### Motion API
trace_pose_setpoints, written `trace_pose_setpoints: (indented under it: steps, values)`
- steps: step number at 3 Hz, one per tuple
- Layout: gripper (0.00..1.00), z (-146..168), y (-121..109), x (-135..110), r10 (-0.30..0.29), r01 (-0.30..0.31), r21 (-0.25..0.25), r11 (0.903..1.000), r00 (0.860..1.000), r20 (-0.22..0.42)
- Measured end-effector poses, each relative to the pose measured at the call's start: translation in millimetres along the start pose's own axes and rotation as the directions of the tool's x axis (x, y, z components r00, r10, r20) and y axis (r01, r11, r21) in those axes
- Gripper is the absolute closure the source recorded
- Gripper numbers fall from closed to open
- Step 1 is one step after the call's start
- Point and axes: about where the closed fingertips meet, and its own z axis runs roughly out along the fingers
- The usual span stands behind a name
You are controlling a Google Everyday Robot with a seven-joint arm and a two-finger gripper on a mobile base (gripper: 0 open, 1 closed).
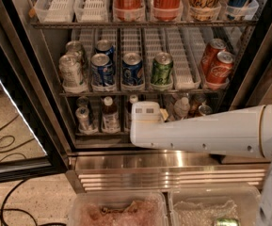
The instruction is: Pick 7up can from bottom shelf of fridge
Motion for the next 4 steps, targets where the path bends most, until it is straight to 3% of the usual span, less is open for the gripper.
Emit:
trace_pose_setpoints:
  steps: [1,2,4]
  values:
    - [0.24,8.7,25.7,-16.2,-0.033,0.033,-0.039,0.9987,0.999,0.006]
    - [0.29,8.7,25.7,-16.2,-0.033,0.033,-0.039,0.9987,0.999,0.006]
    - [0.72,5.3,23.6,-18.7,-0.033,0.033,-0.039,0.9987,0.999,0.006]
